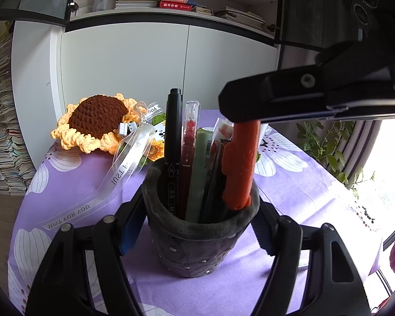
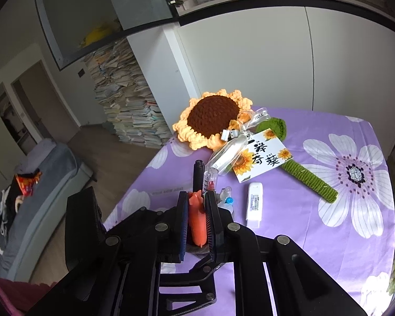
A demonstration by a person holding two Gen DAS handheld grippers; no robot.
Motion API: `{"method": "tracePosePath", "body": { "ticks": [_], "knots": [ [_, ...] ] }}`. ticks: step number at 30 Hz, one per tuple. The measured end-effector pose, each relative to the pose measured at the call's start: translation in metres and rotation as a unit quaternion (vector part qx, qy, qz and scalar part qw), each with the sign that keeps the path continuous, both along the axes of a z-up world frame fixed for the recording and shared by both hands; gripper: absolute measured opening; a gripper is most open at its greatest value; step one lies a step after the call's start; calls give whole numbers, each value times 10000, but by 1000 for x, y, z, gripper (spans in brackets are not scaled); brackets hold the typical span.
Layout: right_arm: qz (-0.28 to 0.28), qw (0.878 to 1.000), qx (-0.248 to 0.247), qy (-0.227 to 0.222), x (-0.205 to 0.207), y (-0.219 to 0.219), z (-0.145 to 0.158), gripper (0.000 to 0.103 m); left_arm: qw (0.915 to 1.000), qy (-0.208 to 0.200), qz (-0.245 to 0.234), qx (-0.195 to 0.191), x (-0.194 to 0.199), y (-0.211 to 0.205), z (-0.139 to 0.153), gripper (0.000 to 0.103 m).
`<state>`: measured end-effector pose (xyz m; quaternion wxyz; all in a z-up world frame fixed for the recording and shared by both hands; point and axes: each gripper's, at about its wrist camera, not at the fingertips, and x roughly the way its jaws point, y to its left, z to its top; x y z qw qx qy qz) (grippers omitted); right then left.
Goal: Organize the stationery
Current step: 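Insert the orange highlighter into the grey cup held by the left tool, release, then move the right tool to the white correction pen and grasp it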
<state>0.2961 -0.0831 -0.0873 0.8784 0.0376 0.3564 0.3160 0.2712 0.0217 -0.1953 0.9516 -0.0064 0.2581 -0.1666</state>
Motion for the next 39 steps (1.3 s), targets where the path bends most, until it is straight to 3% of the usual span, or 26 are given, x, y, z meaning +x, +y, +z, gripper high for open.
{"method": "tracePosePath", "body": {
  "ticks": [15,24,27,29,34,39],
  "knots": [
    [88,10000,-26,20,-5,-2,-3,14,10000,10,14,-4,1,1,0,71],
    [-216,9997,71,64,-15,-40,0,14,10000,14,14,-7,1,1,0,71],
    [-87,9992,-377,137,-19,-46,-11,20,10000,13,14,-7,1,1,0,71],
    [92,9955,-904,257,-23,-43,-27,30,10000,10,17,-6,1,2,0,71],
    [667,9764,-1925,723,-32,-33,-79,31,10000,13,16,-7,1,2,0,71],
    [1075,9644,-2260,854,-27,-23,-99,31,10000,3,33,5,1,2,1,71]
  ]
}}
